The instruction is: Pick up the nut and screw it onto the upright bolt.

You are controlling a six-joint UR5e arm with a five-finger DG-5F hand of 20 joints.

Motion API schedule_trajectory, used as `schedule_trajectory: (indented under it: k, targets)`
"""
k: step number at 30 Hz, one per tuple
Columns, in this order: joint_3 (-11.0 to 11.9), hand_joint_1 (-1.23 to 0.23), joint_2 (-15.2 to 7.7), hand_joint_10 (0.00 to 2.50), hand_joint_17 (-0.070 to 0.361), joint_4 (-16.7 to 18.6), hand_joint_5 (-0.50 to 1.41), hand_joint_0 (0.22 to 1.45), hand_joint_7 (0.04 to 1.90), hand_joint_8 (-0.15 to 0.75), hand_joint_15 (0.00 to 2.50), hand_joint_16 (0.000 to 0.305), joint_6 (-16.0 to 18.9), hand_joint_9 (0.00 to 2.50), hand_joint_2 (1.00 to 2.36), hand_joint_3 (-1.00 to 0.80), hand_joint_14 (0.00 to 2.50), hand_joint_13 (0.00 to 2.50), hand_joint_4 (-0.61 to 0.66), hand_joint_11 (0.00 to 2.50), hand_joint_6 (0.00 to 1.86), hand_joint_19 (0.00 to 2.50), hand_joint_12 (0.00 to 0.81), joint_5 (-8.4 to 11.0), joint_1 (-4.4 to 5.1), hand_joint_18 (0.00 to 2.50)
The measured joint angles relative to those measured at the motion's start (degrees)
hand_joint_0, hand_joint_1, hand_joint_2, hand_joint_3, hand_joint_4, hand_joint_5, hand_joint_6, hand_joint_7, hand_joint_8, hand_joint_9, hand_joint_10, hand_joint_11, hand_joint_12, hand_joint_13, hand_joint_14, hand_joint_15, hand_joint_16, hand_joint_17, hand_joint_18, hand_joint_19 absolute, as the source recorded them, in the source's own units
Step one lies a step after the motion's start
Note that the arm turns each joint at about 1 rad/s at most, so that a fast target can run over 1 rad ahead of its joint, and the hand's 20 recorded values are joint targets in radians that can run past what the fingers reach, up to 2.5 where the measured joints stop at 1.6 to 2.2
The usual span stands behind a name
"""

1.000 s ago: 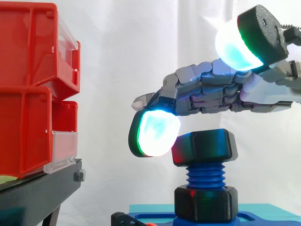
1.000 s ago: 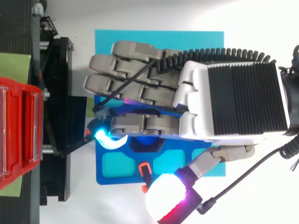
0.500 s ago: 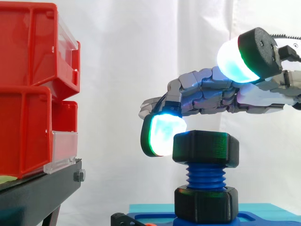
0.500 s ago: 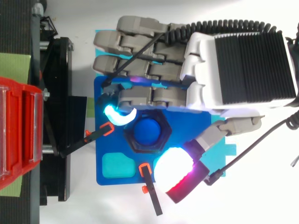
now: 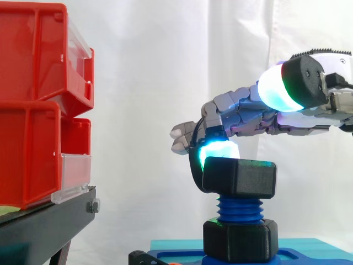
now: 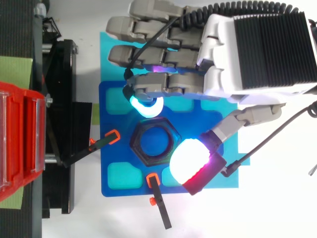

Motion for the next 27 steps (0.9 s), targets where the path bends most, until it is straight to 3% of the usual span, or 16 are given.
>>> schedule_trajectory:
  k: [6, 14, 20, 27]
  targets:
    - [0.3, -0.10, 0.1, 0.00, 0.089, -0.1, -0.11, 0.50, 1.12, 0.273, 0.00, 0.040, 0.1, 0.37, 1.00, -0.50, 0.00, 0.19, 0.29, 0.00, 0.50, 0.00, 0.343, -0.34, -0.36, 0.00]
    - [3.8, -0.07, 0.1, 0.00, 0.095, -2.9, -0.16, 0.48, 0.81, 0.254, 0.00, 0.042, 0.0, 0.31, 1.00, -0.50, 0.00, 0.16, 0.22, 0.00, 0.50, 0.00, 0.355, -1.06, -0.56, 0.00]
    - [4.9, -0.06, 0.0, 0.00, 0.097, -4.0, -0.16, 0.48, 0.74, 0.250, 0.00, 0.043, -0.1, 0.29, 1.00, -0.50, 0.00, 0.15, 0.21, 0.00, 0.50, 0.00, 0.358, -1.16, -0.40, 0.00]
    - [5.0, -0.05, -0.1, 0.00, 0.098, -3.3, -0.16, 0.48, 0.69, 0.239, 0.00, 0.044, -0.2, 0.28, 1.00, -0.50, 0.00, 0.13, 0.18, 0.00, 0.50, 0.00, 0.360, -0.86, 0.52, 0.00]
